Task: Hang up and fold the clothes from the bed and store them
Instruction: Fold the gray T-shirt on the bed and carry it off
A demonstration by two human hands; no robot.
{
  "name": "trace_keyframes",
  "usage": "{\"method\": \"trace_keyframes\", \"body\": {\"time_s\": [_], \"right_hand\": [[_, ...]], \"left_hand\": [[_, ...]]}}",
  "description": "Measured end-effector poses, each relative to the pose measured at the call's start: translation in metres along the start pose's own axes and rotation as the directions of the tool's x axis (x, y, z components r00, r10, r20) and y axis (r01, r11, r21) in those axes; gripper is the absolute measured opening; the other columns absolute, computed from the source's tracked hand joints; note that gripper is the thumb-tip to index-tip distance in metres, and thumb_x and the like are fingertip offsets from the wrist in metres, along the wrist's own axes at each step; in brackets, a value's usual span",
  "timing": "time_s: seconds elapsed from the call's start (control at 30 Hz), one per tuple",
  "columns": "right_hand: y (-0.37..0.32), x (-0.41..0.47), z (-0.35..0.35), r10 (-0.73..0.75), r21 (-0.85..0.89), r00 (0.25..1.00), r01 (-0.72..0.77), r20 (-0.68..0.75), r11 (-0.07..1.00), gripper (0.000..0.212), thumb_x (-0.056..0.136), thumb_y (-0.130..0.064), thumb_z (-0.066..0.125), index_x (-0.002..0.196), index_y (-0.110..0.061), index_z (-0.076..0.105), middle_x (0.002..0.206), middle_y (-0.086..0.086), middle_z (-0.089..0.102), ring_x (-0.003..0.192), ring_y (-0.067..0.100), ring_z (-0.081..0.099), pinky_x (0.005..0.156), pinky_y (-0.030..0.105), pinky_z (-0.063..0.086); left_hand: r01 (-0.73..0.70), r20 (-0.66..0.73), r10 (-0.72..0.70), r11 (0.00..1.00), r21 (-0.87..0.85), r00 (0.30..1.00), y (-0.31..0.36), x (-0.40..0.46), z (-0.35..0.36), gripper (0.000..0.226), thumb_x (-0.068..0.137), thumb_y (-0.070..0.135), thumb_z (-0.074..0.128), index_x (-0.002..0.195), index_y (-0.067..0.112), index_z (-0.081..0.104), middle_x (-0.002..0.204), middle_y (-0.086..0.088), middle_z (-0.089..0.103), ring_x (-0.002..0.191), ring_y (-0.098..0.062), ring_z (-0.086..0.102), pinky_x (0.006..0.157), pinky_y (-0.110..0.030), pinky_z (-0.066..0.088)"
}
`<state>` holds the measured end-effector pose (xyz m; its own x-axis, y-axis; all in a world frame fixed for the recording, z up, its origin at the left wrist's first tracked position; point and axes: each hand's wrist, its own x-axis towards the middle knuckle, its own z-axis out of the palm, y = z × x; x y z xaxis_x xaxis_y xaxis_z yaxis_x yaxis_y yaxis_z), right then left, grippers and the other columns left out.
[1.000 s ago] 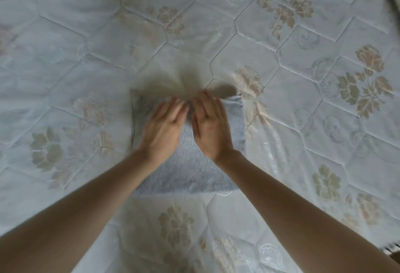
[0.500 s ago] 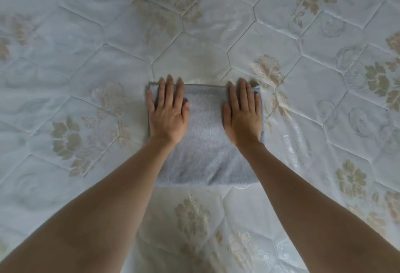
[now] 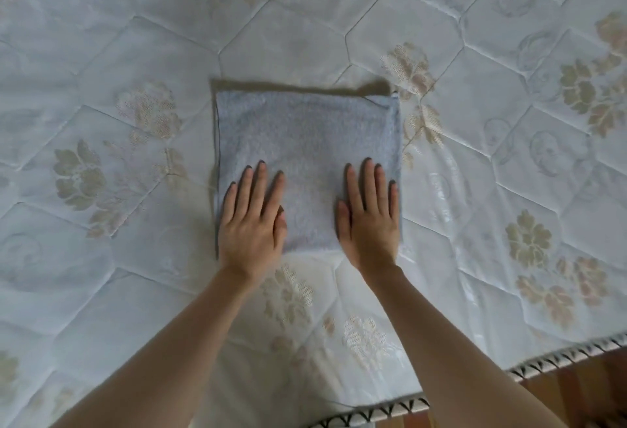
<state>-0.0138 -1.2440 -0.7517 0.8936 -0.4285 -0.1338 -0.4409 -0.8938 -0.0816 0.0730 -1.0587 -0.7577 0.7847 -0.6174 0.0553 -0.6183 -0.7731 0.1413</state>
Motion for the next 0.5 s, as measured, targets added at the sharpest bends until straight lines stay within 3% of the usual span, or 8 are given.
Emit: {"method": "trace_keyframes", "body": {"time_s": [0.1,0.3,0.5], "right_hand": [[0.019,-0.01,-0.004,-0.043,-0.006,0.999,0.043,-0.003,0.999,0.058,0.104,-0.038,0.022,0.158,-0.017,0.017,0.164,0.011,0.013,0.152,0.025,0.009,0.123,0.046,0.012],[0.026,0.016,-0.007,-0.159,-0.016,0.987,0.159,-0.003,0.987,0.057,0.104,-0.039,0.023,0.157,-0.016,0.022,0.163,0.015,0.016,0.151,0.029,0.013,0.122,0.049,0.013],[0.04,0.051,-0.01,0.06,0.092,0.998,-0.063,0.033,0.994,0.061,0.103,-0.045,0.015,0.158,-0.019,0.01,0.164,0.013,0.009,0.152,0.028,0.006,0.123,0.046,0.008]], "left_hand": [[0.018,-0.026,-0.018,1.0,-0.013,0.999,-0.019,-0.015,0.0,0.052,0.102,0.027,0.036,0.152,0.013,0.033,0.158,-0.011,0.028,0.147,-0.027,0.025,0.114,-0.056,0.028],[-0.033,0.044,0.032,0.999,0.033,0.999,-0.034,0.012,-0.005,0.053,0.103,0.037,0.028,0.151,0.015,0.035,0.159,-0.011,0.027,0.148,-0.031,0.022,0.117,-0.059,0.016],[0.207,0.122,-0.197,0.976,-0.075,0.973,-0.033,0.03,-0.002,0.057,0.102,0.038,0.025,0.154,0.016,0.027,0.162,-0.012,0.018,0.149,-0.032,0.014,0.12,-0.051,0.015]]}}
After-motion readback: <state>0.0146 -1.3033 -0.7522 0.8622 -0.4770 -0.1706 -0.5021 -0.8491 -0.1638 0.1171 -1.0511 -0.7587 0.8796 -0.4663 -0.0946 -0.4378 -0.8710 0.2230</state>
